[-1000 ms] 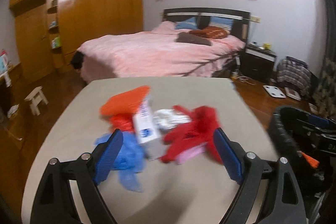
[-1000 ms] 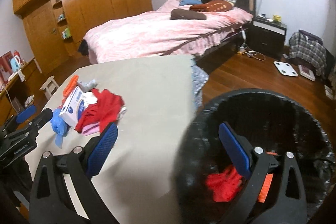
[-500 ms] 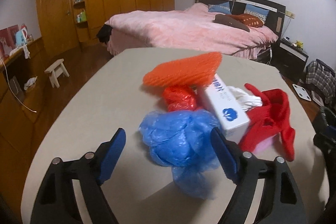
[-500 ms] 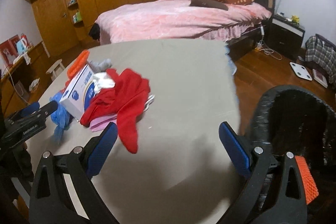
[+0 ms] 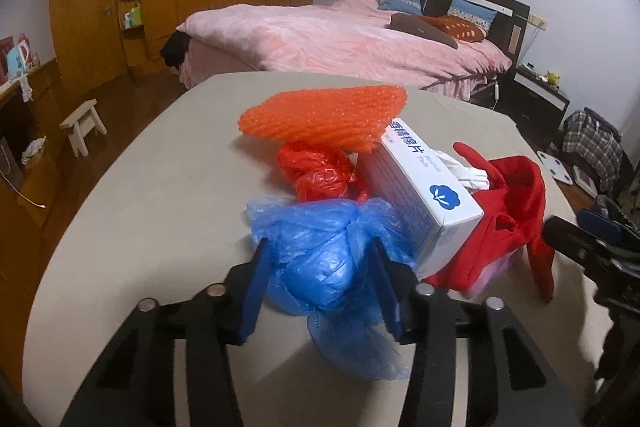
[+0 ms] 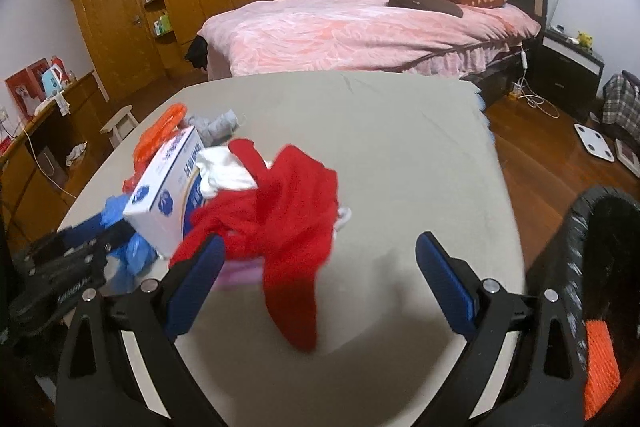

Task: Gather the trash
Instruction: 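Grasp the red cloth with the right tool while the left grasps the blue plastic bag, then carry both items over the bin and open both tools to drop them, then move both tools back to the table toward the pink face mask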

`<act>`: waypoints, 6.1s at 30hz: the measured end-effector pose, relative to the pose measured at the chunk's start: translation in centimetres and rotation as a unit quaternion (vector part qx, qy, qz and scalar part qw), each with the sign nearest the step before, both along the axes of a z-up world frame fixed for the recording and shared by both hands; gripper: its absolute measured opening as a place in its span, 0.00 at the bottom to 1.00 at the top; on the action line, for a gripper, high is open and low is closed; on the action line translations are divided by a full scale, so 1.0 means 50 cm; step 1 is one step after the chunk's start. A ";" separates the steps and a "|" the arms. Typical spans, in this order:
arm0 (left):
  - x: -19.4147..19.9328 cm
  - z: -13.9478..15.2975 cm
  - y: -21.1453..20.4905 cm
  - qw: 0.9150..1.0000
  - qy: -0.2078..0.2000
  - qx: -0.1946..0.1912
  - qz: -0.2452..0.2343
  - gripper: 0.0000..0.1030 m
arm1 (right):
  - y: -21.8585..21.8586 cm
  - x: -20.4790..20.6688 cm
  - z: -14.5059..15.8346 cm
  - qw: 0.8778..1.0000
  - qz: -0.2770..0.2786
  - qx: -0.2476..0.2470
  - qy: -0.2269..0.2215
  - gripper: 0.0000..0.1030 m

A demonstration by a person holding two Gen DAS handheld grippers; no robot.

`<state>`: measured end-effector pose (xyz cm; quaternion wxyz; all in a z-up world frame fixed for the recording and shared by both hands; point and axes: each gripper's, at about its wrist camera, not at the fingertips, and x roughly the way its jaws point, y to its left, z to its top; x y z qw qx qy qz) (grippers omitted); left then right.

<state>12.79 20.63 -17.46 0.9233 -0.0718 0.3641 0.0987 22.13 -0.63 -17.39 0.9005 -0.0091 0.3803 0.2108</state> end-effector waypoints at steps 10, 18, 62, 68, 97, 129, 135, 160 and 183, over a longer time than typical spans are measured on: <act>-0.011 0.004 -0.002 1.000 -0.014 0.000 0.006 0.30 | 0.041 0.037 -0.019 0.999 0.016 0.001 0.028 0.65; -0.026 0.020 -0.007 1.000 -0.026 0.010 0.005 0.21 | 0.040 0.028 -0.012 0.998 0.047 0.021 0.039 0.11; -0.045 0.039 -0.024 1.000 -0.025 -0.004 0.005 0.00 | -0.094 -0.069 0.069 0.998 0.027 0.062 0.008 0.07; -0.068 0.063 -0.042 0.999 -0.035 -0.001 -0.014 0.00 | -0.107 -0.087 0.095 0.997 0.027 0.067 -0.005 0.07; -0.088 0.231 -0.232 0.986 -0.115 -0.006 -0.119 0.00 | -0.271 -0.164 0.230 0.994 -0.026 0.079 -0.076 0.07; 0.013 0.228 -0.646 0.944 -0.121 -0.046 -0.305 0.00 | -0.644 -0.229 0.173 0.976 -0.207 0.027 -0.067 0.07; 0.033 0.214 -0.692 0.937 -0.108 -0.051 -0.327 0.00 | -0.681 -0.227 0.145 0.973 -0.225 0.026 -0.050 0.10; -0.013 0.186 -0.509 0.967 -0.091 -0.025 -0.236 0.89 | -0.613 -0.245 0.146 0.969 -0.239 0.024 -0.064 0.93; -0.060 0.144 -0.177 0.993 -0.085 0.045 -0.065 0.89 | -0.265 -0.140 0.142 0.994 -0.088 0.028 -0.060 0.93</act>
